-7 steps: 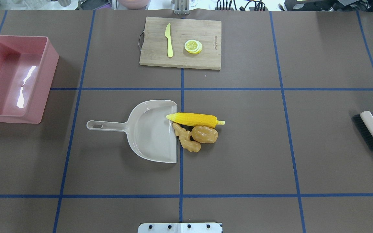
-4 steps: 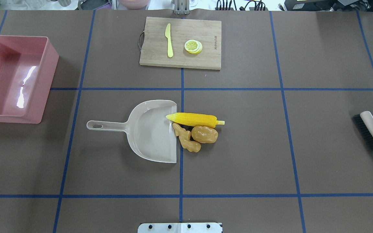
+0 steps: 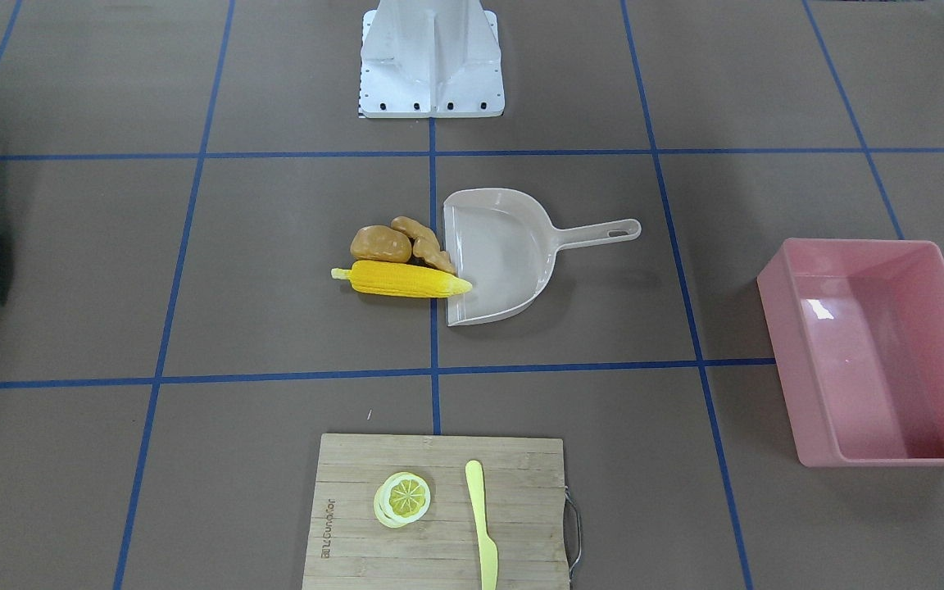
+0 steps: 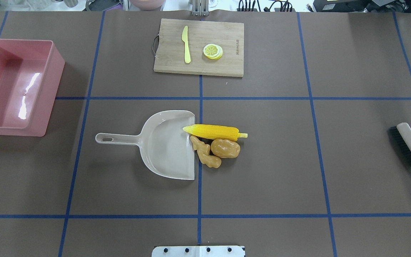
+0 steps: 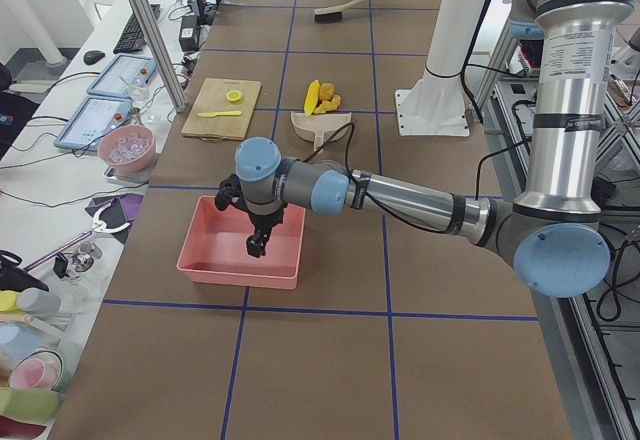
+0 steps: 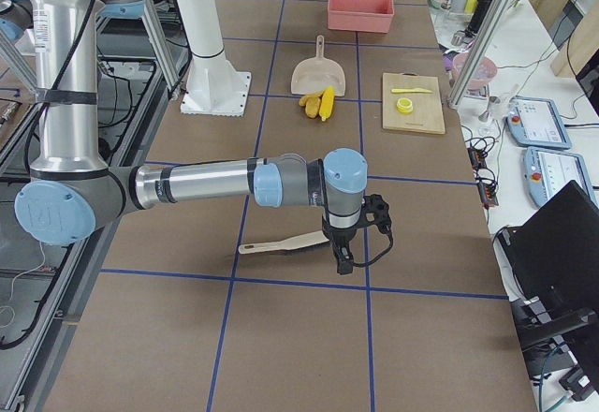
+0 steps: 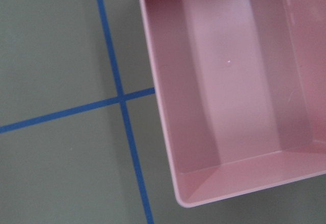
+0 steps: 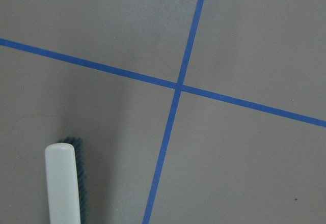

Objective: Sweep and dump trash into bin

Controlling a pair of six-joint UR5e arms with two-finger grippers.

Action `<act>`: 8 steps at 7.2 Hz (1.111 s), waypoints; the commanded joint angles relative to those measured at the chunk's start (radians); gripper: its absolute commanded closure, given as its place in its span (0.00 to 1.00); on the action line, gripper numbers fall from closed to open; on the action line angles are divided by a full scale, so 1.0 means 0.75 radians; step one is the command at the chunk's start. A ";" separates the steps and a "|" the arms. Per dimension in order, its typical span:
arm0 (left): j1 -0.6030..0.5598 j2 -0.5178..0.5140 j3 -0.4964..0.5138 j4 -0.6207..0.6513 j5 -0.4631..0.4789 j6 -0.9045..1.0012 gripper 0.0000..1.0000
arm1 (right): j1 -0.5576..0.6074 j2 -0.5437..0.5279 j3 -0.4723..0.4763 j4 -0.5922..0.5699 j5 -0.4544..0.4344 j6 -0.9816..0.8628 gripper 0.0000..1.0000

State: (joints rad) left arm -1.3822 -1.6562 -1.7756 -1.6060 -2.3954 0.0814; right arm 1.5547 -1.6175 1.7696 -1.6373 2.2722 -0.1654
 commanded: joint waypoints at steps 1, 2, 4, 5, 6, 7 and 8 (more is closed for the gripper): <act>0.228 -0.271 -0.007 0.000 0.013 -0.010 0.02 | -0.003 -0.009 0.025 -0.001 0.048 0.034 0.00; 0.341 -0.388 0.005 0.000 0.015 -0.010 0.02 | -0.003 -0.026 0.058 -0.005 0.121 0.063 0.00; 0.480 -0.518 -0.035 -0.041 0.062 -0.010 0.02 | -0.158 -0.046 0.202 0.001 0.110 0.392 0.00; 0.533 -0.528 -0.042 -0.079 0.065 -0.002 0.02 | -0.239 -0.109 0.296 0.001 0.090 0.449 0.00; 0.558 -0.585 -0.076 -0.092 0.065 0.004 0.02 | -0.315 -0.207 0.318 0.068 0.079 0.433 0.00; 0.621 -0.614 -0.111 -0.094 0.065 0.008 0.02 | -0.377 -0.402 0.312 0.384 0.043 0.472 0.00; 0.646 -0.610 -0.124 -0.125 0.069 0.032 0.02 | -0.418 -0.519 0.308 0.586 0.034 0.703 0.00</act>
State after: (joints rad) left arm -0.9309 -2.1037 -1.8499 -1.6790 -2.3465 0.0899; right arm 1.2894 -1.8828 1.9984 -1.3948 2.3131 0.2168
